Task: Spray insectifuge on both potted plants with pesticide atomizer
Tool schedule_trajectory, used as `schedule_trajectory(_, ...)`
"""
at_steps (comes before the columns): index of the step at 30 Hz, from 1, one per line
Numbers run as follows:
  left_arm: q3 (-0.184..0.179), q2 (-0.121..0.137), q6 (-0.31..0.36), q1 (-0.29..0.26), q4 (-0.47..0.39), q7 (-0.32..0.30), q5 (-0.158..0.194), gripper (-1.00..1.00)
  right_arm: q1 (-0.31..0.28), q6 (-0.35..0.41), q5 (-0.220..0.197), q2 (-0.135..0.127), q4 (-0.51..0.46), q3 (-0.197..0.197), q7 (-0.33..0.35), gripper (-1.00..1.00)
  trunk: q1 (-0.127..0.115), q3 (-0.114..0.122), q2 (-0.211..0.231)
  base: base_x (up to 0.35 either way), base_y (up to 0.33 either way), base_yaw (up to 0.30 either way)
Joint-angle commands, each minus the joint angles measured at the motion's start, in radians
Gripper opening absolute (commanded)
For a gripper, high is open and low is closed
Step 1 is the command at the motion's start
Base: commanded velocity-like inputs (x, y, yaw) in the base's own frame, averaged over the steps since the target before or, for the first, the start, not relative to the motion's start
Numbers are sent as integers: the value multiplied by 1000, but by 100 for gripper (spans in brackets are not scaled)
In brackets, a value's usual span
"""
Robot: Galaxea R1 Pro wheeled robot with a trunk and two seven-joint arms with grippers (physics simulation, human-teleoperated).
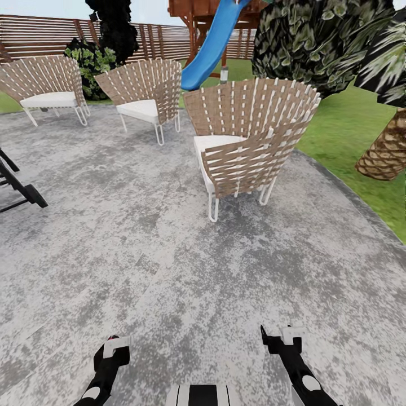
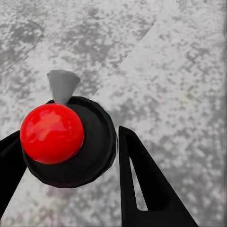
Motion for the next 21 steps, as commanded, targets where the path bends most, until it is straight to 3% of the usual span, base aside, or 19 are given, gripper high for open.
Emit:
schedule_trajectory(1, -2, 0, -3, 0, 1, 1, 7, -100, 0, -3, 0, 0, 1, 0, 0, 100, -1, 3, 0, 0, 0, 0)
schedule_trajectory(13, -2, -2, 0, -1, 8, 1, 7, -100, 0, -6, 1, -3, 3, -1, -4, 100, -6, 52, 3, 0, 0, 0)
schedule_trajectory(21, -1, 1, 3, 8, 15, 1, 5, -100, 1, -6, -3, -16, 87, -4, -5, 100, -10, 94, 5, 0, 0, -68)
